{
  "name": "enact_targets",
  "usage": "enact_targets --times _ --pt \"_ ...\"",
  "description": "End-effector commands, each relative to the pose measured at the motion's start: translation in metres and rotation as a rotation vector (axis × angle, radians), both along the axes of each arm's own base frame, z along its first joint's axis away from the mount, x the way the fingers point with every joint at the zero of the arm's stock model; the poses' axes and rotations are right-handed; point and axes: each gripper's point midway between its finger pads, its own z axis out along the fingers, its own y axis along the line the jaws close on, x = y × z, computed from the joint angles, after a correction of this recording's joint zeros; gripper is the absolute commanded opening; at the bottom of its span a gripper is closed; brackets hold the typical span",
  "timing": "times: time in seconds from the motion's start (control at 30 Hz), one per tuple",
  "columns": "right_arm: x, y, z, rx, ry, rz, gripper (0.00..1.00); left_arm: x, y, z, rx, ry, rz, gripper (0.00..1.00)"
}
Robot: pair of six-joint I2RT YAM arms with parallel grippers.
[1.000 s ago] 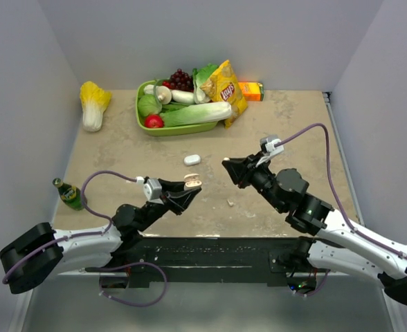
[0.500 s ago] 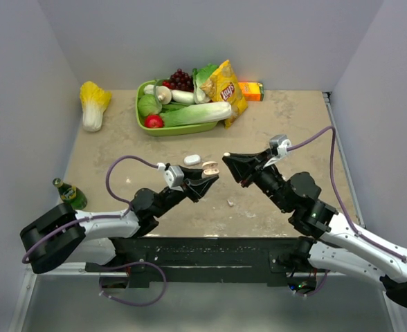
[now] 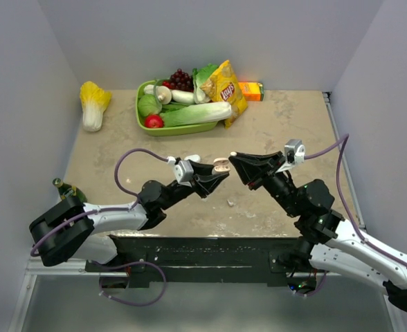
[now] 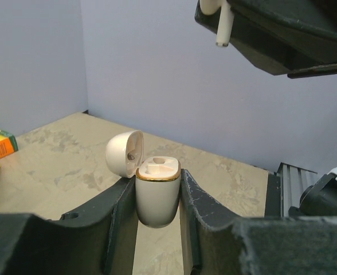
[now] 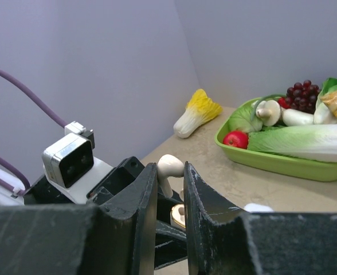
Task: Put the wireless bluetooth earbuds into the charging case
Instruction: Place the earbud in the charging case.
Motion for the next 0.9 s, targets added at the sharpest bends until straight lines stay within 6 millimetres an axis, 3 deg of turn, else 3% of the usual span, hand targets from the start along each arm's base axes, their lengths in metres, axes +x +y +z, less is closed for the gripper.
enact_targets --times 0.0,0.27,0.87 --pt "-0.012 -0.012 0.041 0.057 -0.101 0.009 0.00 -0.054 0.063 0.165 -0.542 -0.482 -0.030 0.00" --pt "-0.021 -0.016 0.058 0.072 -0.151 0.031 0.00 -0.077 0.068 0.201 -0.602 -0.595 -0.099 0.00" --pt "-0.021 -0.012 0.056 0.081 -0.168 0.044 0.00 -0.091 0.078 0.222 -0.659 -0.617 -0.150 0.00"
